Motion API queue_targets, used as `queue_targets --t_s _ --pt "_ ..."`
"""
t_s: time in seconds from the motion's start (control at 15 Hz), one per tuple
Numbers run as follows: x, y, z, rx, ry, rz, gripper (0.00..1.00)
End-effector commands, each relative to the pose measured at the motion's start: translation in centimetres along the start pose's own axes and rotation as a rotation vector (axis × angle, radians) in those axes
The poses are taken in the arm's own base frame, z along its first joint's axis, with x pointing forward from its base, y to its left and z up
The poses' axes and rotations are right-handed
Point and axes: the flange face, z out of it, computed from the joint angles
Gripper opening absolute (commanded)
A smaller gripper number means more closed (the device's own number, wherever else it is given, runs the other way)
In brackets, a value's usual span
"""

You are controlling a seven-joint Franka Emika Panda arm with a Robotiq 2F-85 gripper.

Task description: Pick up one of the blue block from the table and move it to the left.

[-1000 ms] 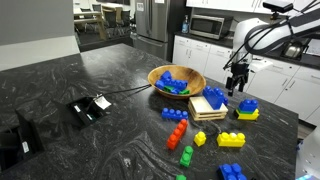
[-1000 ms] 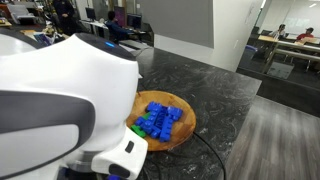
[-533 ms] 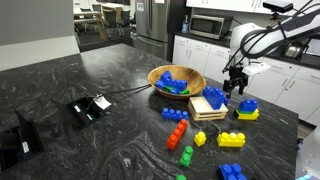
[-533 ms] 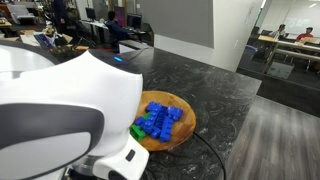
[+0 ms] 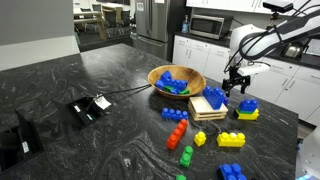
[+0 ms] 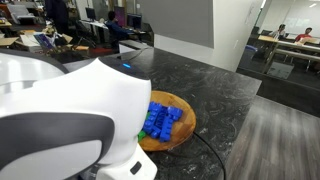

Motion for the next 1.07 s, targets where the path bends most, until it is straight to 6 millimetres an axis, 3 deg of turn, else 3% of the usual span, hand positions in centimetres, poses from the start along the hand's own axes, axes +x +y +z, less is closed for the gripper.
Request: queue_targets --t_s 0.0,1.0 --pt "0.8 -0.6 -0.5 -0.027 0.017 0.023 1.0" --pt "4.0 -2.8 1.2 -0.082 -0.037 -0.005 1.0"
